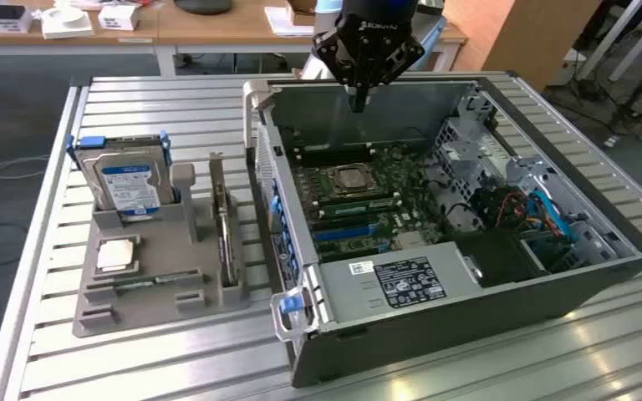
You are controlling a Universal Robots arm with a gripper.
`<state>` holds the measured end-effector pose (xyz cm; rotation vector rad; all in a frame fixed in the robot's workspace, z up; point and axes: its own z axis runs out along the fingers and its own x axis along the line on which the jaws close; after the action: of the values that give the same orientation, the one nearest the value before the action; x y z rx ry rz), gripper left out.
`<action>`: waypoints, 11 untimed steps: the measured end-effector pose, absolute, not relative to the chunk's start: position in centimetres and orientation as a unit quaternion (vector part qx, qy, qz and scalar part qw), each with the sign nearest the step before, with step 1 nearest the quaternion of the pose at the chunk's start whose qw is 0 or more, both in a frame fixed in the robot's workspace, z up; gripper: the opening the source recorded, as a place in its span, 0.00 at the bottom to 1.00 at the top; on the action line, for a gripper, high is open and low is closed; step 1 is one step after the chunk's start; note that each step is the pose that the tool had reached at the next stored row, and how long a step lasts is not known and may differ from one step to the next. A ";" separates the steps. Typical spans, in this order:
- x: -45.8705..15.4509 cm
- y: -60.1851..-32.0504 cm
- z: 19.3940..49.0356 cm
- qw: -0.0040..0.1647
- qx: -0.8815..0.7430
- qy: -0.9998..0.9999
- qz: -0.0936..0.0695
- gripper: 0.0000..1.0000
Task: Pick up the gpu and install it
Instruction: 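Reach for the gpu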
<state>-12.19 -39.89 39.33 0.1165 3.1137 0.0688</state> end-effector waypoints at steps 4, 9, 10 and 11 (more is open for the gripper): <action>-12.2 -39.9 39.3 0.012 0.037 0.999 0.022 0.11; -12.2 -39.9 39.3 0.012 0.037 0.999 0.022 0.11; -12.2 -39.9 39.3 0.012 0.037 0.999 0.022 0.11; -12.2 -39.9 39.3 0.012 0.037 0.999 0.022 0.11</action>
<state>-12.19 -39.89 39.33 0.1166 3.1137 0.0688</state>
